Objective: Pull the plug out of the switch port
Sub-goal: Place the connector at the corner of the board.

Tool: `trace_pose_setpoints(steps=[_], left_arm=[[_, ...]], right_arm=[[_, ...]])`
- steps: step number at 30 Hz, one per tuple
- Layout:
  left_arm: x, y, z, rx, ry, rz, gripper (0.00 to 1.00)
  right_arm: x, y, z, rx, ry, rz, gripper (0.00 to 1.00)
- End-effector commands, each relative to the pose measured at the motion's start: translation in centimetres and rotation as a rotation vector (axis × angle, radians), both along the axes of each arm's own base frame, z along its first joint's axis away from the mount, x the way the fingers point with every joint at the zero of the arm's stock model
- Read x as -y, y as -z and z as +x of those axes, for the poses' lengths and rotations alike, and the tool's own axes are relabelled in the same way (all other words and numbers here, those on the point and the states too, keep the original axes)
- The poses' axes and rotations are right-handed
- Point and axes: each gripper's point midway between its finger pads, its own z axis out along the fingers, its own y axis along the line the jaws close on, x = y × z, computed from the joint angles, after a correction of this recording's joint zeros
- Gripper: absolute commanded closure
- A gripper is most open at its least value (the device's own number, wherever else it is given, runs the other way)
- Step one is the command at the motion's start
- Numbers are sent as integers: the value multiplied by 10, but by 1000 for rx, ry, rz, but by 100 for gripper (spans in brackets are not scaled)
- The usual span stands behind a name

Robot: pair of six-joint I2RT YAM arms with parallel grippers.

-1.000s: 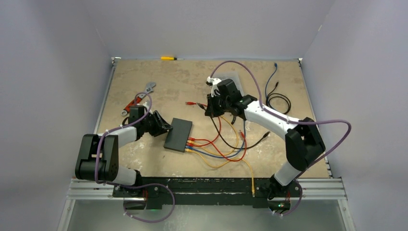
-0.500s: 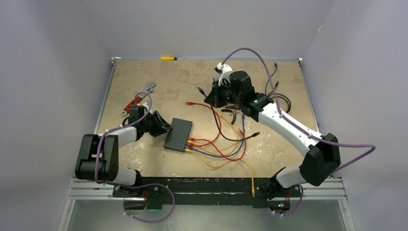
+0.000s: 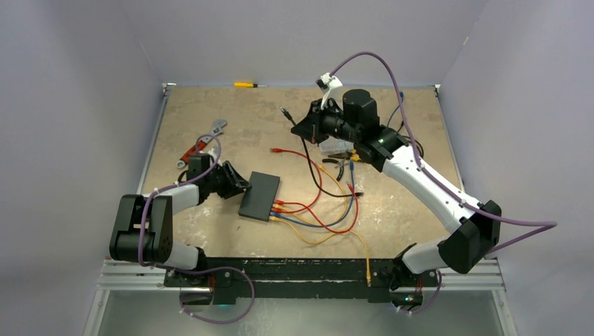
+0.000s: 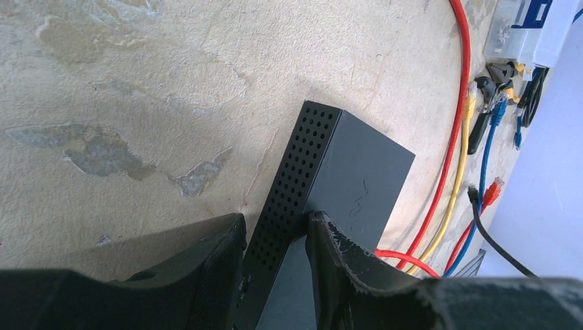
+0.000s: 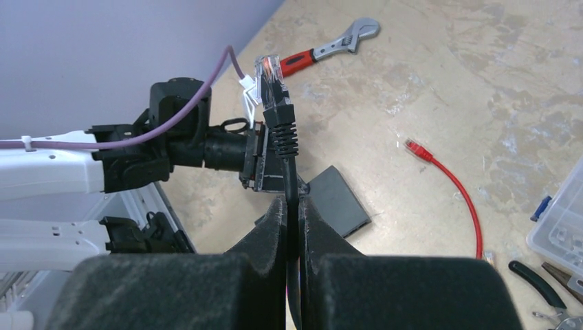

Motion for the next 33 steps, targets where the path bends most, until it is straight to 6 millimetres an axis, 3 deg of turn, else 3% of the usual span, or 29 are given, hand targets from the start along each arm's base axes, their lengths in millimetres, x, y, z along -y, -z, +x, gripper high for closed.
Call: trace_pose_setpoints(steps=[1, 17, 22, 28, 33], left_arm=[[-21, 46, -39, -173, -24, 126, 62], [-21, 43, -35, -170, -18, 125, 62], [-20, 43, -35, -170, -18, 124, 62], [-19, 41, -34, -161, -15, 119, 61], [-19, 38, -33, -154, -16, 118, 60]], right_arm=[[-1, -62, -10, 107, -38, 114, 100], [-26, -99, -41, 141, -280, 240, 100], [-24, -104, -38, 160, -255, 242, 100], [-19, -83, -18, 127, -167, 173, 100], [1, -55, 6, 76, -72, 116, 100]])
